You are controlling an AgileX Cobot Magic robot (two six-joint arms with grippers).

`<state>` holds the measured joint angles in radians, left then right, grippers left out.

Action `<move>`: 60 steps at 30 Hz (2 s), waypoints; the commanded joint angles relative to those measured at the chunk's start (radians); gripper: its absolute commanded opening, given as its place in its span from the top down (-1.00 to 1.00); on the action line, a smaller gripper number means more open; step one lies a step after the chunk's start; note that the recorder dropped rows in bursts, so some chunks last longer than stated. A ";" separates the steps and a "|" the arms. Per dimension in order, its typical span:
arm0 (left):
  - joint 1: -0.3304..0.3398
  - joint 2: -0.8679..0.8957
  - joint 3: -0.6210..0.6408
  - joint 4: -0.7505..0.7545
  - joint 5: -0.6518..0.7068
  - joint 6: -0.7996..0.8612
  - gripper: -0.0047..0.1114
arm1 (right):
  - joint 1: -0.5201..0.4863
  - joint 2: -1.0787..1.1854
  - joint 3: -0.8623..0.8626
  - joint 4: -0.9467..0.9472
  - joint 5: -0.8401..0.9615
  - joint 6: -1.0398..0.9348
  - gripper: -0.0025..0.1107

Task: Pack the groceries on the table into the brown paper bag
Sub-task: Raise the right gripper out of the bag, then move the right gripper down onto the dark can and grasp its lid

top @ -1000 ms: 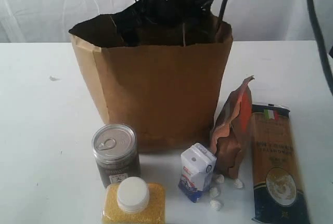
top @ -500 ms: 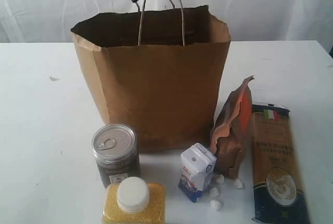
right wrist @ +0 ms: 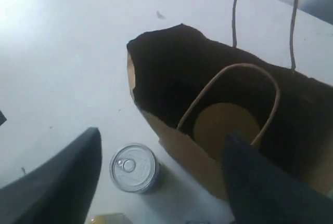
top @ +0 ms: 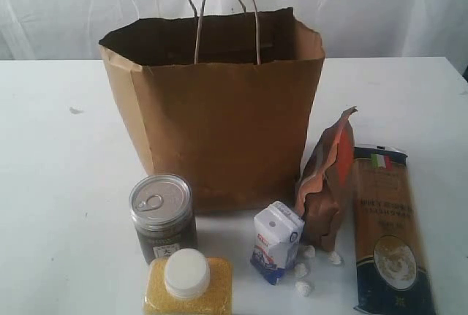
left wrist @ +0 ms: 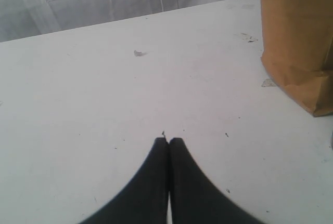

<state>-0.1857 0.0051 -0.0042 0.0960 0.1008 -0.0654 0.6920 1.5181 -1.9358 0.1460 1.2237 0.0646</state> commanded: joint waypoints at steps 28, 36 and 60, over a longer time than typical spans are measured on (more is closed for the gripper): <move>0.003 -0.005 0.004 -0.001 -0.003 -0.001 0.92 | 0.218 -0.141 0.577 0.162 -0.135 -0.128 -0.41; 0.003 -0.005 0.004 -0.001 -0.003 -0.001 0.92 | 0.238 0.116 0.541 0.107 -0.223 -0.152 -0.58; 0.003 -0.005 0.004 -0.001 -0.003 -0.001 0.92 | 0.238 0.250 0.501 -0.072 -0.376 0.079 -0.86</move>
<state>-0.1857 0.0051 -0.0042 0.0960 0.1008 -0.0654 0.9285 1.7487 -1.4320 0.0738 0.8569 0.1322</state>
